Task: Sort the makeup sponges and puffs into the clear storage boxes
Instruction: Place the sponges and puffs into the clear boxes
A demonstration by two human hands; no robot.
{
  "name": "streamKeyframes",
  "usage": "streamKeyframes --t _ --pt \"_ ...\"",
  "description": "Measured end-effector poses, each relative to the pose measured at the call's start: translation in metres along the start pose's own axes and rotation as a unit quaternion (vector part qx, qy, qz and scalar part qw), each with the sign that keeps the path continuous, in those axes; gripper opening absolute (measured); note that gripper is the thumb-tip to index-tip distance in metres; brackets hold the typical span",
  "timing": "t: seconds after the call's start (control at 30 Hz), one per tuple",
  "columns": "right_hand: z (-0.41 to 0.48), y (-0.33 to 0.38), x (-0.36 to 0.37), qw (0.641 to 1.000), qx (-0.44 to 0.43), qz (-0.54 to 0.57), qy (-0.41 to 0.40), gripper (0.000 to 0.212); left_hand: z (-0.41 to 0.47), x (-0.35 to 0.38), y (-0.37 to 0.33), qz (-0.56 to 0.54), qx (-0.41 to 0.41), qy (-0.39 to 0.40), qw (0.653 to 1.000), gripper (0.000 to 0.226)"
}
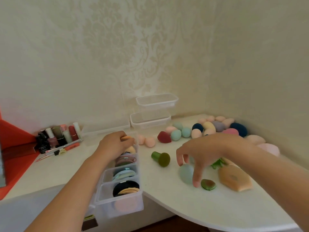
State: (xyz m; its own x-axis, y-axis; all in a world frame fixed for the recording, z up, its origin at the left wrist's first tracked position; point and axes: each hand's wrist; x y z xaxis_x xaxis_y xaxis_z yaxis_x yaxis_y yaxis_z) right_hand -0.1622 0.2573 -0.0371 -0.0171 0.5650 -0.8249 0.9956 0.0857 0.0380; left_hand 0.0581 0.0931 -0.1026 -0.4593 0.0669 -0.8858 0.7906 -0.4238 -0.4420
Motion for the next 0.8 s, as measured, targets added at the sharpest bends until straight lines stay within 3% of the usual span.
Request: streamKeyframes --t 0.37,0.6,0.7,0.8 --pt "0.051 -0.022 0.014 0.976 -0.012 0.107 -0.187 0.048 -0.006 0.001 -0.002 -0.011 -0.002 -0.011 1.0 0.022" --pt "0.039 -0.027 0.01 0.958 -0.025 0.129 -0.255 0.045 -0.006 0.0 -0.002 -0.015 -0.01 -0.016 1.0 0.024" --pt "0.01 -0.034 0.005 0.959 0.008 0.123 -0.255 0.023 -0.006 -0.001 -0.004 -0.008 -0.014 -0.016 1.0 0.025" --pt "-0.017 -0.038 0.003 0.98 0.123 0.027 -0.152 0.03 -0.007 -0.001 -0.006 0.002 -0.017 -0.015 1.0 0.025"
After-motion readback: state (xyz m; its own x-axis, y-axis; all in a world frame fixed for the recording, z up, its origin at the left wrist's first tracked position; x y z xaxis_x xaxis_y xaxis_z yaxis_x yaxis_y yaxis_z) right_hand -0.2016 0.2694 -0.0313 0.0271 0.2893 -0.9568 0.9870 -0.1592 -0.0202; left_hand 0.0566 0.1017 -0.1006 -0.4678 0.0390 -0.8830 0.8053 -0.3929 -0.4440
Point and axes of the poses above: each hand's wrist, its own z-axis towards the middle knuckle, its own x-axis out of the palm, y = z × x, and after that the axes turned 8 degrees about y, right-handed
